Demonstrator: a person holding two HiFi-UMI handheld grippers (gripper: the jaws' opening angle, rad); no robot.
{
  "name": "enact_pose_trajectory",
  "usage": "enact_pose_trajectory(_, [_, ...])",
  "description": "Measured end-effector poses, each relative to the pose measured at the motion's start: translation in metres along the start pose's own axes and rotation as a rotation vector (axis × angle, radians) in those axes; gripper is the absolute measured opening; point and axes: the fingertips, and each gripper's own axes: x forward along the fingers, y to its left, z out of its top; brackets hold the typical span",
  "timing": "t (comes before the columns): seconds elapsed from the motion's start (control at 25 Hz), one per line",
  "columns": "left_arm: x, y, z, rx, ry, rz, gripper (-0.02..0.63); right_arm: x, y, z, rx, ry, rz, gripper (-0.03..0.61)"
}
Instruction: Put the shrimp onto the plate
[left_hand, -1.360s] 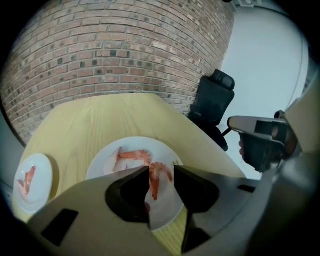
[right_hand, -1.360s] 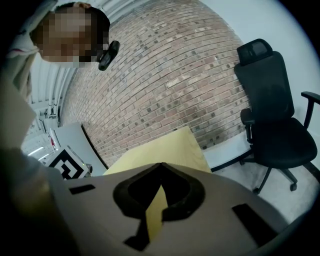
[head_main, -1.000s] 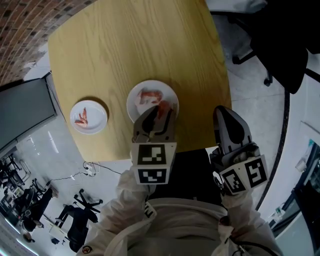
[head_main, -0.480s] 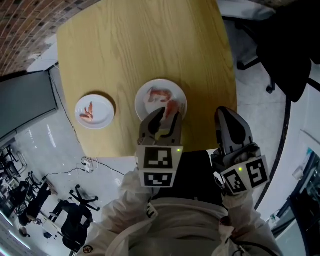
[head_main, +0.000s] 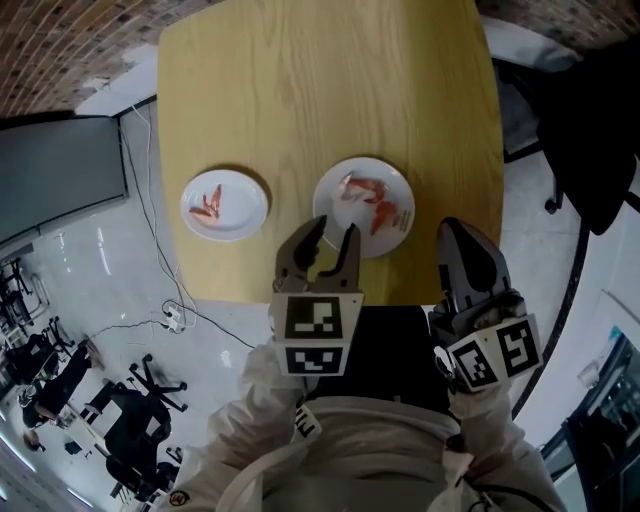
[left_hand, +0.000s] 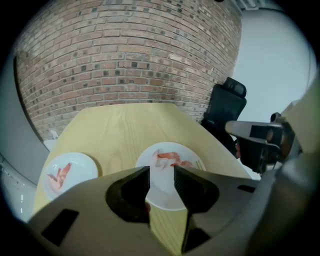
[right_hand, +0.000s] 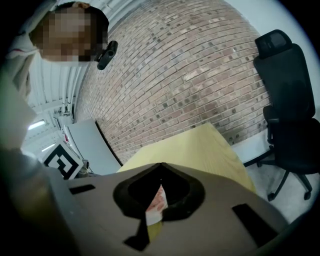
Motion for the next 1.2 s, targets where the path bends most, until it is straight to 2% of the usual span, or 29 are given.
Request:
enact_pose_trajectory(0.56, [-0.033,0.09,-0.012,-0.049,-0.039,0.128,0.155,0.045,0.068,-0.009,-0.06,0.047,0.113,0.025])
enact_pose_trajectory(0.76, [-0.041,0.122,-0.01,-0.05,-0.045,0.162,0.155,0.058,0.083,-0.007,-0.069,0.061,0.123,0.025])
enact_pose_trajectory(1.04, [-0.038,0.172,-0.011,-0.012,-0.021,0.203,0.155,0.079,0.094,-0.007,-0.076,0.073,0.118,0.025])
enact_pose_trajectory(1.2, [-0.032,0.196,-0.012,0.053,0.0,0.208,0.155,0.097,0.101,-0.009,-0.074,0.079,0.111,0.025])
